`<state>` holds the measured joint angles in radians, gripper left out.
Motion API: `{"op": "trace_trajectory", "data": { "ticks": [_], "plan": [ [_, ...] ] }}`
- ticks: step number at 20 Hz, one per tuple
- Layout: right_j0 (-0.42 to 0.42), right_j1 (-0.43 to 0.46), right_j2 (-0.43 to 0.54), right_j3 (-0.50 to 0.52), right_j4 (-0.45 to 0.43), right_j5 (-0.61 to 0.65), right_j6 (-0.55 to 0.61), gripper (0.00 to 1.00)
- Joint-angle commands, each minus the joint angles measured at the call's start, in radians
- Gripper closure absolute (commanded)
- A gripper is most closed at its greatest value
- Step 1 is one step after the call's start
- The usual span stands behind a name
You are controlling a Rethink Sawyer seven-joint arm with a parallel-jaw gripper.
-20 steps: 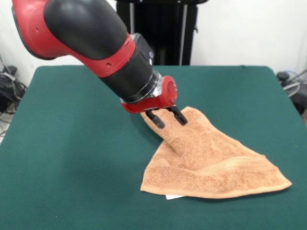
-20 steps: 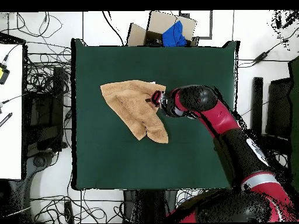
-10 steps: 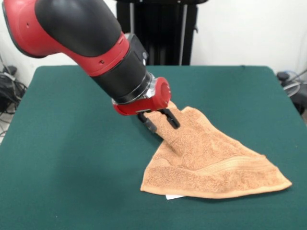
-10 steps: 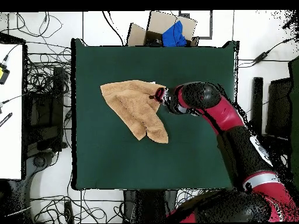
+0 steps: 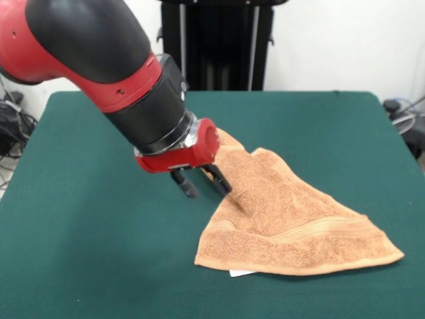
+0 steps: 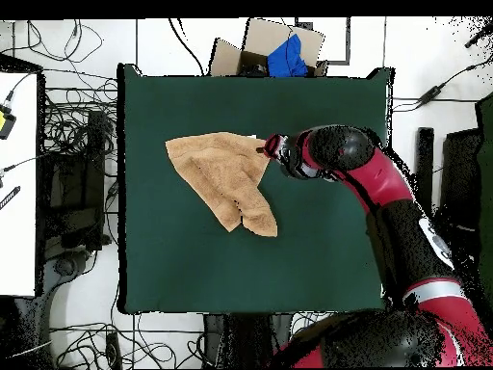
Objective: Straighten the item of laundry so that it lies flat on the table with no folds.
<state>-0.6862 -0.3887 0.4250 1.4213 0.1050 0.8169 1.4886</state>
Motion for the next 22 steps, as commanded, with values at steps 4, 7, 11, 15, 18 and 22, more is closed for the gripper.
{"op": "trace_trajectory", "data": {
  "ticks": [4,7,11,15,18,22],
  "plan": [
    [0.035,0.100,-0.009,-0.065,-0.052,0.049,0.027,0.00],
    [0.034,0.112,-0.001,-0.054,-0.047,0.036,0.033,0.00],
    [0.034,0.121,0.009,-0.035,-0.037,0.017,0.043,0.00],
    [0.046,0.120,0.009,-0.030,-0.031,-0.002,0.066,0.00],
    [0.061,0.123,-0.003,-0.028,-0.025,-0.046,0.108,0.00],
    [0.106,0.120,-0.054,-0.041,-0.009,-0.118,0.221,0.00]
  ]
}}
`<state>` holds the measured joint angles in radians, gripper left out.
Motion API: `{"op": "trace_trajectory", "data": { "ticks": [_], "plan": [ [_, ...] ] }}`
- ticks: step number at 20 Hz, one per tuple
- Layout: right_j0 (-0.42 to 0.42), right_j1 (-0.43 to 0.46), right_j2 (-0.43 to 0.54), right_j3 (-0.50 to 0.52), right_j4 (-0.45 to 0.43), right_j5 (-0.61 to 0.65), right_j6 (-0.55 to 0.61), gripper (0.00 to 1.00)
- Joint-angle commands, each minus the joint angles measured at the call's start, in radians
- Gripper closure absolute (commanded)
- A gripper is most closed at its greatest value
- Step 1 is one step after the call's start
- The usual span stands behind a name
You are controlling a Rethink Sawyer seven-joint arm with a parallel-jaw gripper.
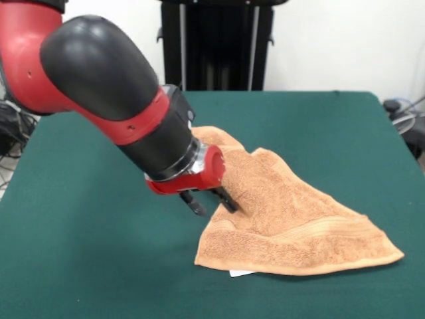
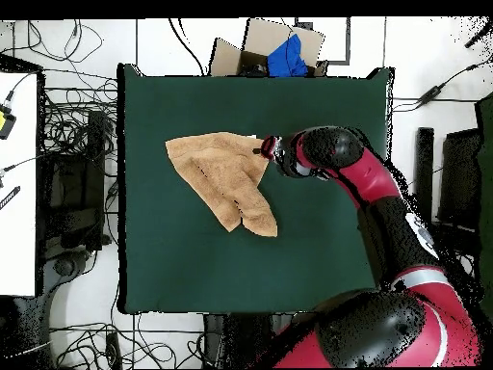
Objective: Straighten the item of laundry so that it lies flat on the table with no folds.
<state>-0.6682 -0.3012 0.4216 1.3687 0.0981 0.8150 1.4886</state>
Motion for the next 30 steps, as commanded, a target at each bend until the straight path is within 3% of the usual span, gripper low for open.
{"op": "trace_trajectory", "data": {
  "ticks": [1,17,26,30],
  "plan": [
    [0.111,0.025,-0.080,0.011,0.003,-0.148,0.275,0.00],
    [0.355,0.003,-0.316,-0.042,0.146,-0.242,0.569,0.00],
    [0.419,0.020,-0.408,-0.106,0.155,-0.215,0.633,0.00],
    [0.450,0.064,-0.478,-0.193,0.146,-0.213,0.680,0.00]
  ]
}}
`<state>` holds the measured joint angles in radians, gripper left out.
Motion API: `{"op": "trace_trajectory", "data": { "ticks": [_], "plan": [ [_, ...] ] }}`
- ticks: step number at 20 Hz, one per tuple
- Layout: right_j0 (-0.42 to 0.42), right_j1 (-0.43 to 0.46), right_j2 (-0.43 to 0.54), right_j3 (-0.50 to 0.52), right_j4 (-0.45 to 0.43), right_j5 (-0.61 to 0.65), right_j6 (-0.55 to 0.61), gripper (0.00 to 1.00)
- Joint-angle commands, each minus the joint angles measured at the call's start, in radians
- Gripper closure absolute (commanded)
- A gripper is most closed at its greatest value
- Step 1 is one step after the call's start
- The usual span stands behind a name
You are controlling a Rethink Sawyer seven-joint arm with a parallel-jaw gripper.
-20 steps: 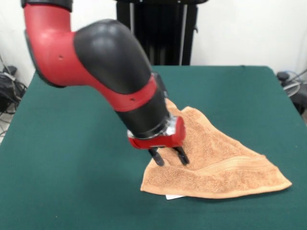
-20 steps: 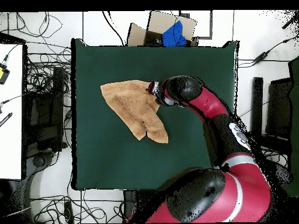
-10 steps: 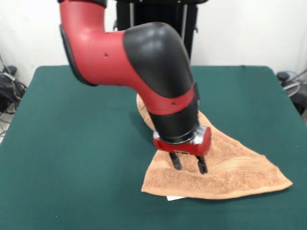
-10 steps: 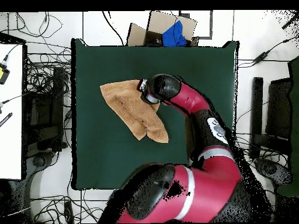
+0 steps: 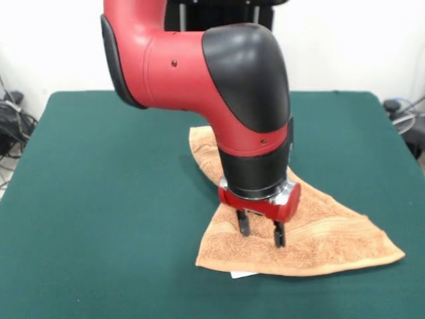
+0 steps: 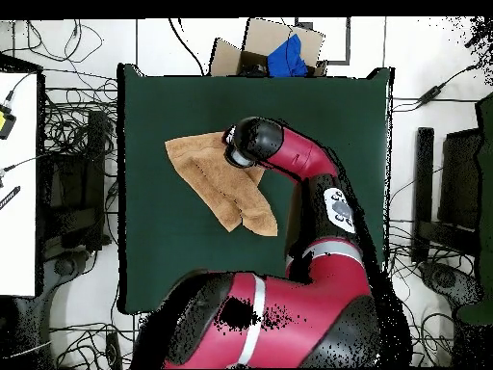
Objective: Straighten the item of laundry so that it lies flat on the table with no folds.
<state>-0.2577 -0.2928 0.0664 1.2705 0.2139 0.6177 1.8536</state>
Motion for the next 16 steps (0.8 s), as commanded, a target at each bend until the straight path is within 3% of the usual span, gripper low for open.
{"op": "trace_trajectory", "data": {
  "ticks": [1,13,16],
  "plan": [
    [0.045,0.069,-0.138,-0.117,0.030,-0.022,0.324,0.00],
    [0.070,0.357,-0.273,-0.555,0.074,-0.051,0.379,0.00],
    [0.070,0.410,-0.293,-0.626,0.088,-0.037,0.380,0.00]
  ]
}}
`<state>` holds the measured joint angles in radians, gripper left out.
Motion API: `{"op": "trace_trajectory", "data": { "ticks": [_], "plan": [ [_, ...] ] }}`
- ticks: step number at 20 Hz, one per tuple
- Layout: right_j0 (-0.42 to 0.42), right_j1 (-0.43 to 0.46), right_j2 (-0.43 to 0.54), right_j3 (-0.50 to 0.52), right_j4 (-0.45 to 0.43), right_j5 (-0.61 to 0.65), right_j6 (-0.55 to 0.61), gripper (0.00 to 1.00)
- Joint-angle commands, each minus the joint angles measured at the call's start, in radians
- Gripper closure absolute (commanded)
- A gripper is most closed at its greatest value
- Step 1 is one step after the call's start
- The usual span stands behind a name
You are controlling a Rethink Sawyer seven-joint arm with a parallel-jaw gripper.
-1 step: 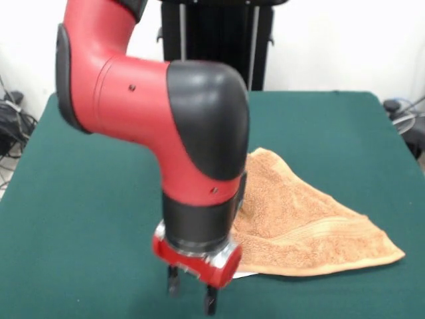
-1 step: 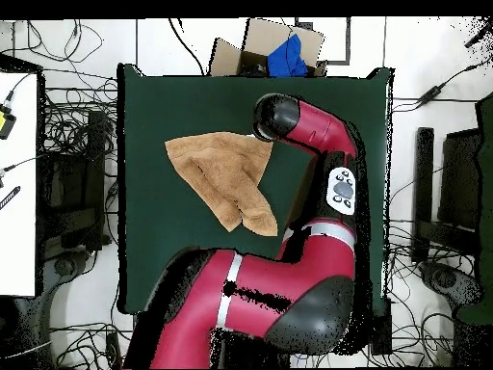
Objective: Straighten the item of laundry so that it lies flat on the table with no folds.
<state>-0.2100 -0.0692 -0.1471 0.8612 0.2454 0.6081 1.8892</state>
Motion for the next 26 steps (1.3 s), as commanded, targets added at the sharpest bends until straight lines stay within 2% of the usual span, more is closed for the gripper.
{"op": "trace_trajectory", "data": {
  "ticks": [1,7,12,26],
  "plan": [
    [0.023,0.198,-0.085,-0.232,0.060,-0.019,0.344,0.00],
    [0.026,0.195,-0.081,-0.220,0.079,0.023,0.337,0.00],
    [0.036,0.142,-0.085,-0.165,0.083,0.046,0.338,0.00],
    [0.051,0.042,-0.103,-0.096,0.091,0.139,0.349,0.00]
  ]
}}
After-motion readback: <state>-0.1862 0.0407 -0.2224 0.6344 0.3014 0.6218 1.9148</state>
